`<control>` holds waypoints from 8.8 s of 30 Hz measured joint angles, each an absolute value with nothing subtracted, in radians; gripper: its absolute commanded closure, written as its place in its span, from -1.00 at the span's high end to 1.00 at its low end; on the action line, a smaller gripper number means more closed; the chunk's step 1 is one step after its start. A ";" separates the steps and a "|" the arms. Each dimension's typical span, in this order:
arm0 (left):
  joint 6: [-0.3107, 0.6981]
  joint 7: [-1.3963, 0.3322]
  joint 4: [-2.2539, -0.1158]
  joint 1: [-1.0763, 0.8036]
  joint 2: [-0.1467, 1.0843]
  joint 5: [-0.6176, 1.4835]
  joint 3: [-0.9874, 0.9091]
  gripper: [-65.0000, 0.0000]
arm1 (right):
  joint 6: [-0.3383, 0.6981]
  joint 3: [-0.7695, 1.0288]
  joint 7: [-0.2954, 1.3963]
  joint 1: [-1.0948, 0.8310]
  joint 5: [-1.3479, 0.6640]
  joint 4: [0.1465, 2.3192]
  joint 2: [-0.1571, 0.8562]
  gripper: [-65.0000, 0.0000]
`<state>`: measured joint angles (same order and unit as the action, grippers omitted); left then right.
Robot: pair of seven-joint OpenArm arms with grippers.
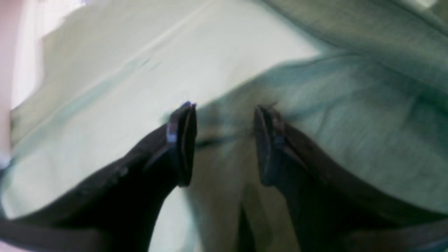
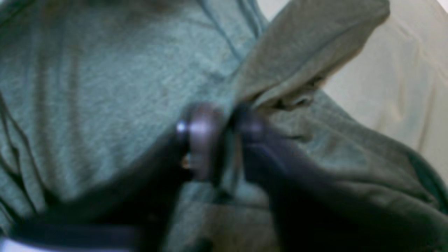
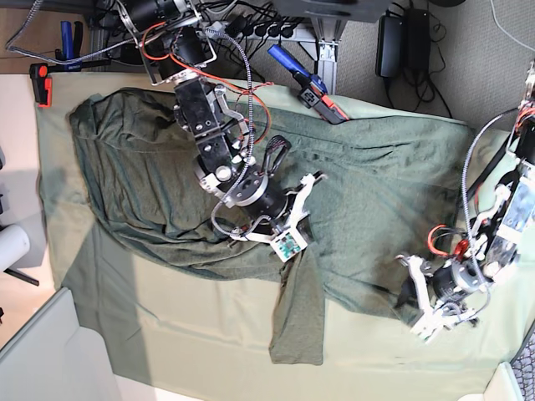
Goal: Fold the T-shirt properly
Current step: 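Pull the held fold toward the collar end with the right gripper, then lower the left gripper and grasp the shirt's hem end, then hold both shirt ends and pull the grippers apart to straighten it, then stretch the folded shirt lengthwise with both grippers, lowering it onto the cloth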
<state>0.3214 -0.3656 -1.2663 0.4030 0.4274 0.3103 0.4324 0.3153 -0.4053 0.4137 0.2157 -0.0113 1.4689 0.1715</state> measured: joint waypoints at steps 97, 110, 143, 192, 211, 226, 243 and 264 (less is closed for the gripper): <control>0.352 -0.336 -1.072 0.429 0.083 0.364 0.098 -1.00 | 0.318 0.208 0.576 0.136 -0.217 1.554 0.243 0.09; 0.353 -0.390 -1.508 0.184 0.083 0.320 0.060 -1.00 | 0.318 0.208 0.576 0.136 -0.216 1.554 0.243 0.09; 0.358 -0.501 -1.617 0.062 0.102 0.368 -0.091 0.09 | 0.334 0.208 0.451 0.136 -0.126 1.348 0.405 0.19; 0.368 -0.260 -0.989 0.363 0.188 0.241 0.109 -0.91 | 0.360 0.105 0.300 0.252 -0.072 1.060 0.468 -1.00; 0.603 -0.370 -1.158 0.235 0.195 0.387 -0.162 -1.00 | 0.360 0.105 0.300 0.252 -0.074 1.060 0.468 -1.00; 0.640 -0.370 -1.355 0.092 0.196 0.427 -0.162 -0.20 | 0.360 0.105 0.300 0.252 -0.074 1.060 0.468 -0.96; 0.606 -0.393 -1.345 0.150 0.328 0.467 -0.160 0.21 | 0.360 0.225 0.300 0.286 -0.221 1.073 0.467 0.17; 0.622 -0.332 -0.801 0.408 0.333 0.482 -0.033 0.26 | 0.363 0.215 0.311 0.283 -0.251 0.995 0.451 0.17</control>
<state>0.6220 -0.3325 -0.8013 0.4076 0.3328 0.4816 -0.0330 0.3630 0.2146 0.3107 0.2829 -0.2512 0.9947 0.4507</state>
